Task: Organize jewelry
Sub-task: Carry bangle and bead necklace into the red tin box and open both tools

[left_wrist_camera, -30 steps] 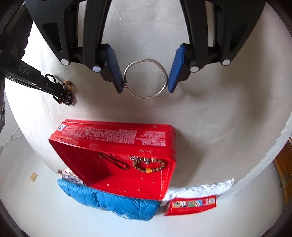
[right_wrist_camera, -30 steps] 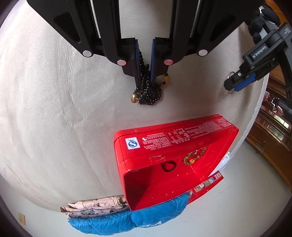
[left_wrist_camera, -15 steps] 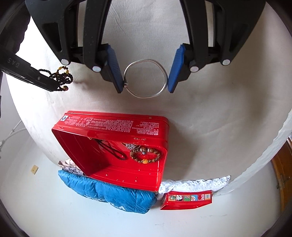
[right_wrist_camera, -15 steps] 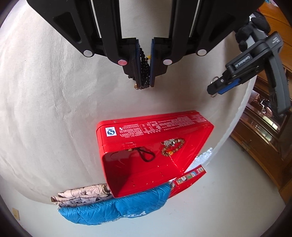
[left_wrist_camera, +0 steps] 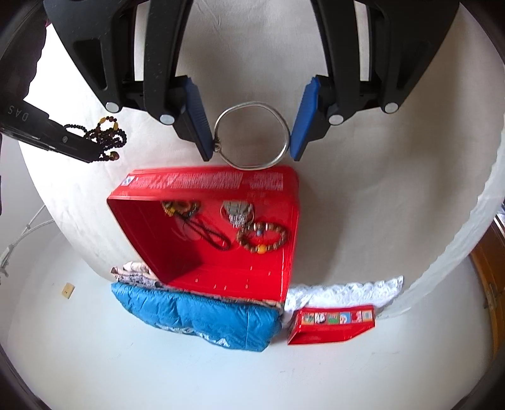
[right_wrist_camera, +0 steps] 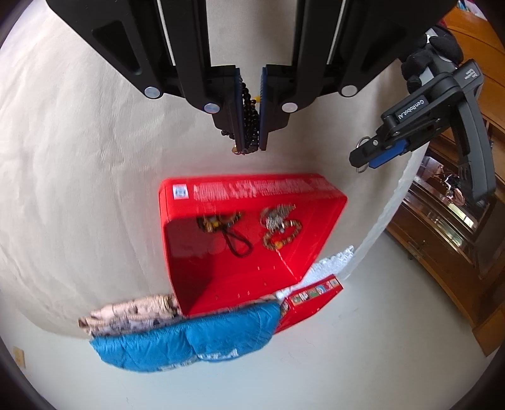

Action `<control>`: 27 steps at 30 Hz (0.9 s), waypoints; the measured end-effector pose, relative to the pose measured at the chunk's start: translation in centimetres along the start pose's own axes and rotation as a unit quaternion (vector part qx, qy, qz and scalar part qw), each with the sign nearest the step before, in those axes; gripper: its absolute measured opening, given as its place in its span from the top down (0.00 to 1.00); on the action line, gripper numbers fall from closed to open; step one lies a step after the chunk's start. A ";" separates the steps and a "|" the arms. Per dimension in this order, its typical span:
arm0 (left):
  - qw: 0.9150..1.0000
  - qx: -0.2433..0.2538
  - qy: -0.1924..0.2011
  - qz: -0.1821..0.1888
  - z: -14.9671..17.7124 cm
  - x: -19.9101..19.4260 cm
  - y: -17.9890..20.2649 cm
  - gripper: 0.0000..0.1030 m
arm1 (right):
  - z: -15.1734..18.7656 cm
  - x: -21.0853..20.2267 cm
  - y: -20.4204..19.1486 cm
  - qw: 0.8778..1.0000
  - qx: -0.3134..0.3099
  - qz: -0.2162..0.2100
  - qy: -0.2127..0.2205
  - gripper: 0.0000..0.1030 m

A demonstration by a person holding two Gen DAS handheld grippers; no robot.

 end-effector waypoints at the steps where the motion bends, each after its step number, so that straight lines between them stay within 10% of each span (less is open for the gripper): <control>1: 1.000 0.002 0.004 -0.002 -0.6 -0.2 0.1 0.52 | -0.4 -0.1 0.0 1.000 -0.001 0.001 0.002 0.92; 12: 0.999 -0.006 0.024 0.031 -7.2 2.0 1.6 0.52 | -7.4 2.7 0.1 1.000 0.016 0.007 0.020 0.92; 27: 0.998 -0.016 -0.049 0.039 -9.8 13.0 1.5 0.52 | -11.8 12.6 2.6 0.999 0.018 0.048 -0.015 0.92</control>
Point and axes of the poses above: each gripper's, at about its wrist camera, not at the fingertips, and x roughly the way its jaws point, y to its right, z to its underside, the point moved 5 cm from there along x, roughly the way its jaws point, and after that the axes turned 1 degree about y, right-handed, at the moved point
